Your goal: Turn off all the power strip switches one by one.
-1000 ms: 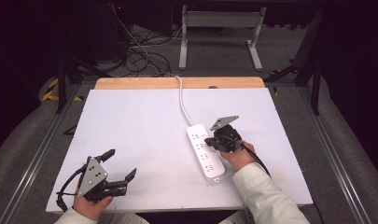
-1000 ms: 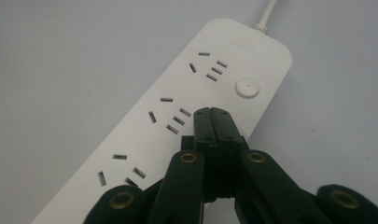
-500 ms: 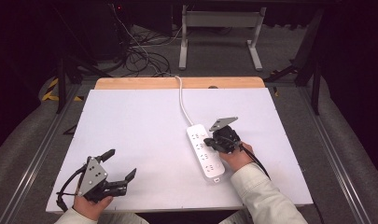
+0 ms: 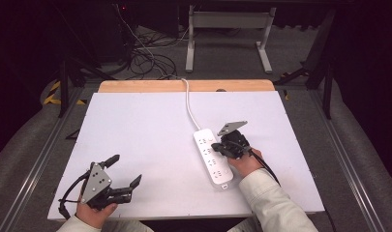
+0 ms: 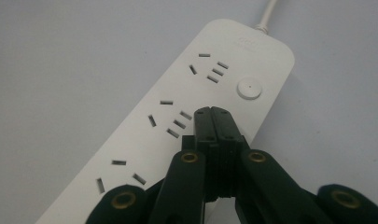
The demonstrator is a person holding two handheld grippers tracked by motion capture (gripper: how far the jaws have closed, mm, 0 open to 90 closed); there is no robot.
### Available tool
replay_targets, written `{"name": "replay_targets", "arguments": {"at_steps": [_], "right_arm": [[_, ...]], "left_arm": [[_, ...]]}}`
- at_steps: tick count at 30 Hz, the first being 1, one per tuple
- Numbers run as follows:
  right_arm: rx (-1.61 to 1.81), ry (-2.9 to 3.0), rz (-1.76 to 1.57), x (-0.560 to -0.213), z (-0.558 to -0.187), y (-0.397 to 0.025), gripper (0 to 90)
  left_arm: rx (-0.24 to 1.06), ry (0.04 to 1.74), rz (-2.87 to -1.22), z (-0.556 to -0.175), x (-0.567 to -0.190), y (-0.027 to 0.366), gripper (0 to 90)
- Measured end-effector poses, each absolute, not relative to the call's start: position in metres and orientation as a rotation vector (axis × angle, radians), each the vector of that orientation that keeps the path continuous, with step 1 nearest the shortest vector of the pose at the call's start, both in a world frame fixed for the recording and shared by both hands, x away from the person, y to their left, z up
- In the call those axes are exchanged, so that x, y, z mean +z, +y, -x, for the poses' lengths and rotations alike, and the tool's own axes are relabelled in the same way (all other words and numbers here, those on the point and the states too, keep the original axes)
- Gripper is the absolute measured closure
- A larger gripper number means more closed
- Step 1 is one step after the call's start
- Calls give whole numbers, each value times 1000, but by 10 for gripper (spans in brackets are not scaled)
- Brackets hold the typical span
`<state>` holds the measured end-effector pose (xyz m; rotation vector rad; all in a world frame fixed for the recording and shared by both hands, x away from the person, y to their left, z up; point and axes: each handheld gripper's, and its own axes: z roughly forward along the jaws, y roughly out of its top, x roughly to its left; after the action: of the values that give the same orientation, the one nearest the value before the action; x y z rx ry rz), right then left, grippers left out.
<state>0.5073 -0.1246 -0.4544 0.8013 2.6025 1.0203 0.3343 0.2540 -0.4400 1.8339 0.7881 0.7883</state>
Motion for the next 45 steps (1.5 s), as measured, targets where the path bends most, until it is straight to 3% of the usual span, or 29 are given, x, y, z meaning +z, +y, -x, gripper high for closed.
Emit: {"name": "replay_targets", "arguments": {"at_steps": [10,17,29,45], "right_arm": [[1073,2614,-801,-452,-508,-126,900],[1185,2514,-761,-418,-491,-135,900],[1148,2517,-710,-419,-463,-140,900],[1067,2580,-757,-444,-464,-144,900]], "left_arm": [[789,789,-1833,-334,-440,254,112],[786,790,-1833,-335,-440,254,112],[784,792,-1827,-334,-440,253,112],[790,786,-1830,-333,-439,254,111]]}}
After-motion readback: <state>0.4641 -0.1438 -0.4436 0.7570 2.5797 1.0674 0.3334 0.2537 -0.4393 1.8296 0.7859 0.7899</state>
